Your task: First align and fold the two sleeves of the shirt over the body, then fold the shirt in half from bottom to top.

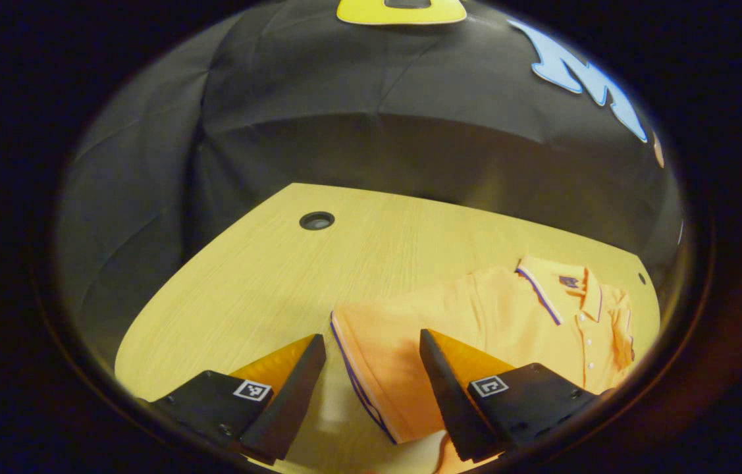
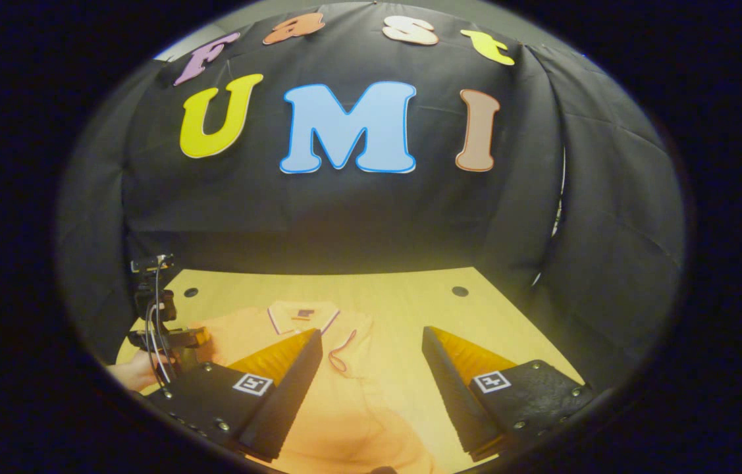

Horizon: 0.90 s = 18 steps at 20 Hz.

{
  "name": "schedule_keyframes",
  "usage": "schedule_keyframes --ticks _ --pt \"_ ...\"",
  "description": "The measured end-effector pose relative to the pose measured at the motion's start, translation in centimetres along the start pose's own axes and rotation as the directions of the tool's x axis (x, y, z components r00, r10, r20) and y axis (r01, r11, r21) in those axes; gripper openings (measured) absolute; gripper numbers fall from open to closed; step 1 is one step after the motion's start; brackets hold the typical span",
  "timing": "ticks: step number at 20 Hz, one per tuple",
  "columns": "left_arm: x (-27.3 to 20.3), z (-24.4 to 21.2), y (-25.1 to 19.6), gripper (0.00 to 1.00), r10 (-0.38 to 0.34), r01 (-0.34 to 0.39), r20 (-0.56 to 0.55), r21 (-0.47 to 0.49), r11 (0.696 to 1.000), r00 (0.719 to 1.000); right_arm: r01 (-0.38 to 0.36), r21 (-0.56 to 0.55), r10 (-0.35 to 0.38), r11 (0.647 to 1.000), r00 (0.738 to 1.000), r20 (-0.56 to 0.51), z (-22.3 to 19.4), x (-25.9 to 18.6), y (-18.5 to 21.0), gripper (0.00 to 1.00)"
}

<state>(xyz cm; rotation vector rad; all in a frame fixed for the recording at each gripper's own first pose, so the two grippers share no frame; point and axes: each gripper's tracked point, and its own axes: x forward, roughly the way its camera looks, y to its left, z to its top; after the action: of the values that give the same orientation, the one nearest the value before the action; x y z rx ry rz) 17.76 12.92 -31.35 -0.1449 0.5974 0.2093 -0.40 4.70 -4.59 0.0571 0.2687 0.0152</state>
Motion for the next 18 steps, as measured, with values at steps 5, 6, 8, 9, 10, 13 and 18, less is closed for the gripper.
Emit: schedule_keyframes --ticks 5,6,8,9,10,13,18 --pt "0.9 -0.3 -0.2 0.94 0.011 -0.010 -0.019 0.043 0.999 1.000 0.005 -0.039 -0.004 0.999 1.000 0.025 0.3 -2.0 0.5 0.95" --pt "0.9 -0.3 -0.3 0.94 0.014 -0.013 -0.024 0.057 0.998 1.000 -0.001 -0.027 0.002 1.000 1.000 0.026 0.2 -2.2 0.8 0.95" --pt "1.1 -0.3 -0.9 0.94 0.006 -0.004 -0.030 0.074 0.997 1.000 -0.017 -0.001 0.017 1.000 0.999 0.028 0.2 -2.4 1.3 0.95" --pt "1.1 -0.3 -1.2 0.89 0.004 -0.001 -0.032 0.081 0.997 0.999 -0.020 0.004 0.020 1.000 0.999 0.029 0.2 -2.5 1.3 0.95" --pt "1.1 -0.2 -1.6 0.82 -0.006 0.009 -0.035 0.092 0.996 0.999 -0.021 0.006 0.021 1.000 0.999 0.024 -0.1 -2.4 1.2 0.95" --pt "1.6 -0.2 -3.0 0.48 -0.030 0.034 -0.033 0.125 0.992 0.999 -0.026 0.028 0.026 0.999 1.000 0.012 -0.4 -2.4 1.1 0.95" --pt "1.8 0.7 -3.4 0.06 -0.015 0.017 -0.016 0.183 0.983 1.000 0.002 0.062 -0.002 0.998 1.000 -0.003 -1.4 -2.4 -0.5 0.95"
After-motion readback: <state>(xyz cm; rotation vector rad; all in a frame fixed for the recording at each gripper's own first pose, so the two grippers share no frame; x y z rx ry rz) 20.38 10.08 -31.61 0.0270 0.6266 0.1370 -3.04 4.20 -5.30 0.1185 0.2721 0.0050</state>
